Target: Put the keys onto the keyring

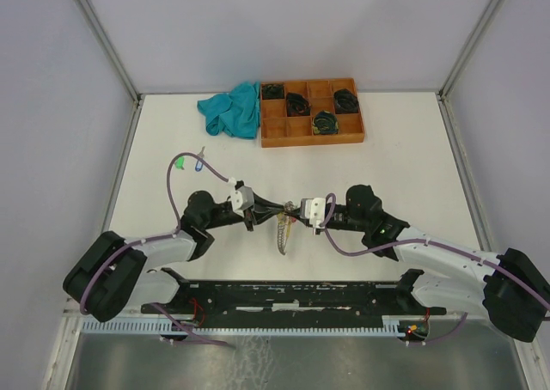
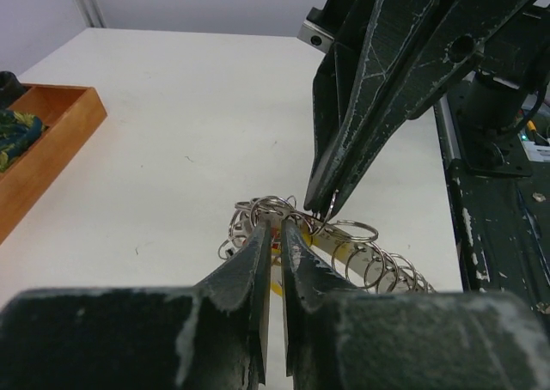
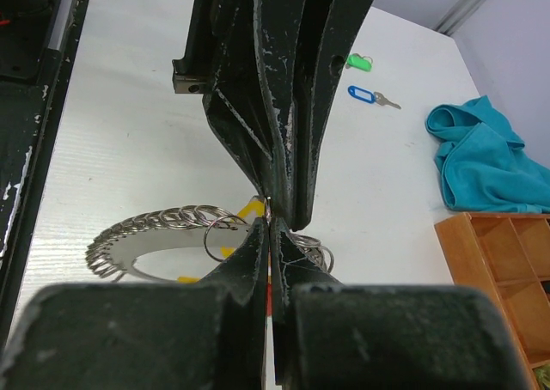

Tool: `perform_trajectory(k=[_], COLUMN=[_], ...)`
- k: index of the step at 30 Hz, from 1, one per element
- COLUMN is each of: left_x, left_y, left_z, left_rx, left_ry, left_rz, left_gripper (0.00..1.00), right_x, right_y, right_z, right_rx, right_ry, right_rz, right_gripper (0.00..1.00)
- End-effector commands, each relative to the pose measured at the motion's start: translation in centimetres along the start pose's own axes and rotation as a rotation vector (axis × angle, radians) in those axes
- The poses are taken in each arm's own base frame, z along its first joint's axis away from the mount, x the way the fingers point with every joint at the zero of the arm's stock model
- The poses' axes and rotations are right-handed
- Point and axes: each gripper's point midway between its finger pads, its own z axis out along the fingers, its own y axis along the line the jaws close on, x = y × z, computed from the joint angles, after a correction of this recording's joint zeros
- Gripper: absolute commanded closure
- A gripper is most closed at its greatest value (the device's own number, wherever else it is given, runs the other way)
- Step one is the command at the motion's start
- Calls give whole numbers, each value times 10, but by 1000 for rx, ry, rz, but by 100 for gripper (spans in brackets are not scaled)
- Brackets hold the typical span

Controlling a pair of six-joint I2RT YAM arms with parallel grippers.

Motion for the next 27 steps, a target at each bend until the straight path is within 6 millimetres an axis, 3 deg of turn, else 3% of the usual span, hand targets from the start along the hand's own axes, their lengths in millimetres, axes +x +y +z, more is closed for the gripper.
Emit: perform_trajectory(k=[1,7,10,14,21,27], left_x=[-9,-7,-19,-30,-38,-36], left_y=[-5,-3,6,4,-17,-19], left_z=[6,-1,-10,-18,-16,-8], left_rx=[59,10,-80,-101,22,80], left_ry=[-29,-36,-68,-99,-138,-124], left_rz=[-4,10,70,128,179,160], left_gripper=[86,83,79,77,73,72], right_x=[-38,-32,-31,-29,-31,-32], right_y=[-24,-29,-29,-29,-28,-27], right_z=[-2,-4,-4,-5,-3,-4], right_rx=[75,103,102,104,95,91], right_ry=[-102,-71,-67,-62,-71,-77], right_rz=[-62,-67,-67,-66,-67,-66], right_gripper=[99,99,99,99,99,99])
